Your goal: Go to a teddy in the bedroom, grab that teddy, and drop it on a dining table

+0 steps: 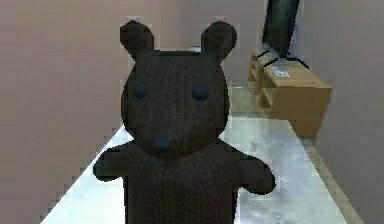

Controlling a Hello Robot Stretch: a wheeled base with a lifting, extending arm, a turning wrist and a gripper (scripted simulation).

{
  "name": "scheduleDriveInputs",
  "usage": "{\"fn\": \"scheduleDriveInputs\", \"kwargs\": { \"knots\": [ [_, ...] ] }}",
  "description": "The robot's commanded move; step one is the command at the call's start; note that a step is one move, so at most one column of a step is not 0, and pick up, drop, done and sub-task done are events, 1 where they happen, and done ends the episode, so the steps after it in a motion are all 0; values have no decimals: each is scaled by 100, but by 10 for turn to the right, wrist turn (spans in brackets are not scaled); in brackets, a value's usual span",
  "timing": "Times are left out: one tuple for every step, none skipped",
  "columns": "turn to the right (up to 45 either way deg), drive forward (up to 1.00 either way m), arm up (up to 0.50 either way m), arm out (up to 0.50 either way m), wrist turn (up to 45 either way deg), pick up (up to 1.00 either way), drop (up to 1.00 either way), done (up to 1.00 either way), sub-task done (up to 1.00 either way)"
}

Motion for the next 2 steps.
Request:
{"fn": "scheduleDriveInputs", "kwargs": {
  "knots": [
    [180, 0, 0, 0, 0, 0, 0, 0, 0],
    [-210, 0, 0, 0, 0, 0, 0, 0, 0]
  ]
}}
